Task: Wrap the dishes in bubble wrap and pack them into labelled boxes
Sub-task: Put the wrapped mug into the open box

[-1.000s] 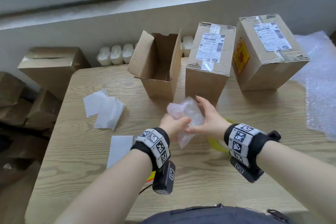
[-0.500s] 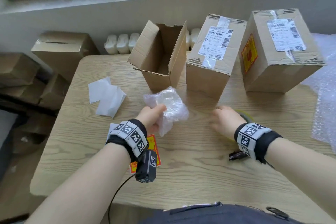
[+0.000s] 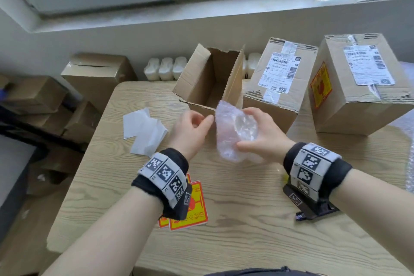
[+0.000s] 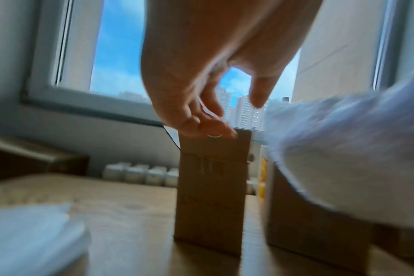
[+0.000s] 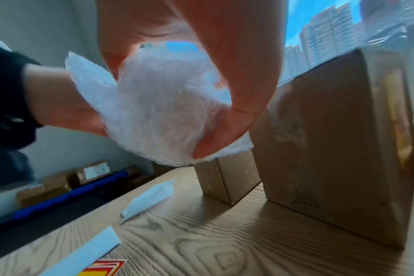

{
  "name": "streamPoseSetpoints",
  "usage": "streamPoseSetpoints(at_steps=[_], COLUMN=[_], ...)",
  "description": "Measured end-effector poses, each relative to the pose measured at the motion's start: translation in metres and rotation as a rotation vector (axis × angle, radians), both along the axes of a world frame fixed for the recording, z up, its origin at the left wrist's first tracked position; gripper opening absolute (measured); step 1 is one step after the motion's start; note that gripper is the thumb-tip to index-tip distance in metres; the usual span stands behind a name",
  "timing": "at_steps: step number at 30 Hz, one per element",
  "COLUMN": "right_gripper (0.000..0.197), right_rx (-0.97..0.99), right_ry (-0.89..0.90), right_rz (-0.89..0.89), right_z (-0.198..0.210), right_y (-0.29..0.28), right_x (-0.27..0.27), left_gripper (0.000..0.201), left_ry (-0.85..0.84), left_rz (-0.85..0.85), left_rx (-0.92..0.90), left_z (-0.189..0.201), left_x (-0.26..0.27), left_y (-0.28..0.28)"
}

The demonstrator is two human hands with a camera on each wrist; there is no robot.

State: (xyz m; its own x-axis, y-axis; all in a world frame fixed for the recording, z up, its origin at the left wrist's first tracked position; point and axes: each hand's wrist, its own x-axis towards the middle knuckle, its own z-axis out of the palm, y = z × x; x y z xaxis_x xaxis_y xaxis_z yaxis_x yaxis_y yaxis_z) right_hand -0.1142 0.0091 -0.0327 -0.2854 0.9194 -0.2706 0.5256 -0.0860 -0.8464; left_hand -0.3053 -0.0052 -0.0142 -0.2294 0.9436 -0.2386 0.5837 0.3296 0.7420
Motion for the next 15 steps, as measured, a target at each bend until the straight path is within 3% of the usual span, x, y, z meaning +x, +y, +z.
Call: streamPoseSetpoints(at_steps=[2,4,8,12,15], right_gripper=[0.084,0.086,0.082,0.09,0.095], right_rx=[-0.062,-0.093,-0.081,-0.116,-0.135], right_ry=[0.062,0.147,0.307,0.389,0.395], right_rz=[-0.057,-0.102,-0.19,-0.285,-0.315], right_z=[0.004,0.011,0.037,0.058,0.07], right_y=[-0.001,-0.005,-0.003,0.011,0.018], right_x=[0.003,0.005,0.007,0.001,-0.009], left_gripper=[0.034,0.045,0.026,0.025,0.032], left_ry=[0.317,0.426,0.429,0.4,0.37], left_rz=[-0.019,-0.161,-0.301,-0.39,-0.403], left_rx=[0.143,0.113,0.137,0.266,0.242], left_z=[0.005,0.003,-0.011,-0.014,-0.011], left_x=[-0.014,-0.024,-0.022,-0.004,0.006], left_y=[0.017,0.036,0.051,0.032,0.013])
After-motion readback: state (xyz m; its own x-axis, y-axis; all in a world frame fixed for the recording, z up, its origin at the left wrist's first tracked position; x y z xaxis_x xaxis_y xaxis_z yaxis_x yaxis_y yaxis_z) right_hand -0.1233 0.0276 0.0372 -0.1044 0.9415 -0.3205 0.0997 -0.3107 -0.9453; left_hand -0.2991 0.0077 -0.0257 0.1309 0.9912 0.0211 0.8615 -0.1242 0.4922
